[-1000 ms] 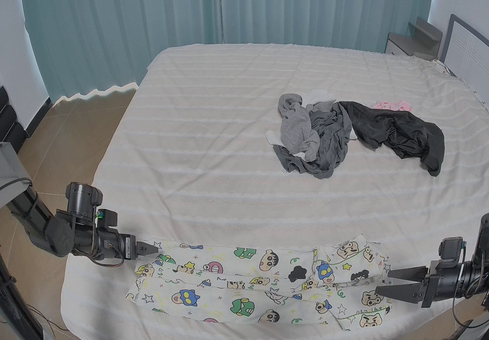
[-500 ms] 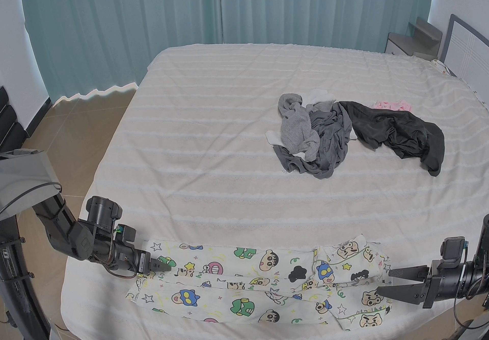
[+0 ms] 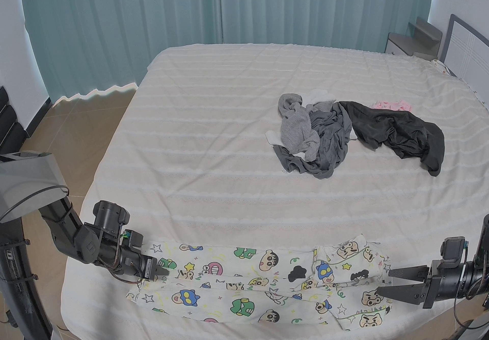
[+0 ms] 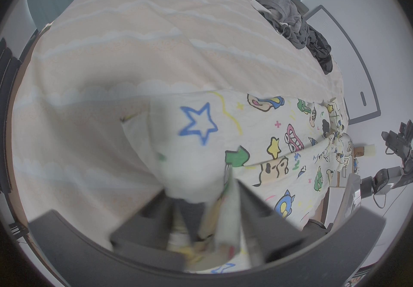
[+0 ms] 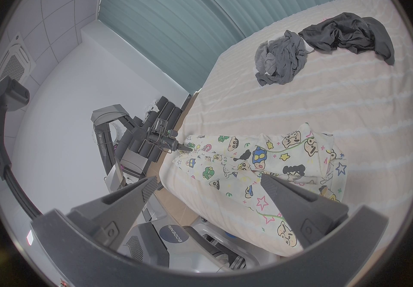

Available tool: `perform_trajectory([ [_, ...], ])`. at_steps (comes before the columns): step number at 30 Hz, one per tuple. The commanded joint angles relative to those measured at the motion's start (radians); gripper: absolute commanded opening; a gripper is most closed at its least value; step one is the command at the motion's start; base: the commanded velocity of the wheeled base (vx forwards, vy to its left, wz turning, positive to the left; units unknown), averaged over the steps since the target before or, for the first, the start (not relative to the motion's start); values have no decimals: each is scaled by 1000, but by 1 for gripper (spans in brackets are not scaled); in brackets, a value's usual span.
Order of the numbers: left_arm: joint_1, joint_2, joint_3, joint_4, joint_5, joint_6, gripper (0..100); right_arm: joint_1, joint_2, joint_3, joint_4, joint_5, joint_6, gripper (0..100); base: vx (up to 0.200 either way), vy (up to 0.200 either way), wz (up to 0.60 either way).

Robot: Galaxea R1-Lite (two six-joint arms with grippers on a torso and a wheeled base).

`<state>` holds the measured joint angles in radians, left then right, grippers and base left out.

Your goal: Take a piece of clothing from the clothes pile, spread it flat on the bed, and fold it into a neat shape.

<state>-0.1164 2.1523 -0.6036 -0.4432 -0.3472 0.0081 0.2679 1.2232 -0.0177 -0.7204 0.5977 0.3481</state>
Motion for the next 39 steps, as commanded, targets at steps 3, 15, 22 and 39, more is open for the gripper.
perform_trajectory([
  [3, 1, -17, 15, 3, 2, -10, 0, -1, 4, 15, -1, 1, 0, 100, 0, 0, 0],
  [15, 35, -178, 10, 141, 4, -22, 0, -1, 2, 18, -2, 1, 2, 100, 0, 0, 0],
  [22, 135, -243, -2, 216, 2, -13, 0, -1, -1, 18, -2, 1, 2, 100, 0, 0, 0],
  [39, 538, -264, -157, 405, -131, 127, 0, -1, -11, 18, -4, 1, 2, 100, 0, 0, 0],
])
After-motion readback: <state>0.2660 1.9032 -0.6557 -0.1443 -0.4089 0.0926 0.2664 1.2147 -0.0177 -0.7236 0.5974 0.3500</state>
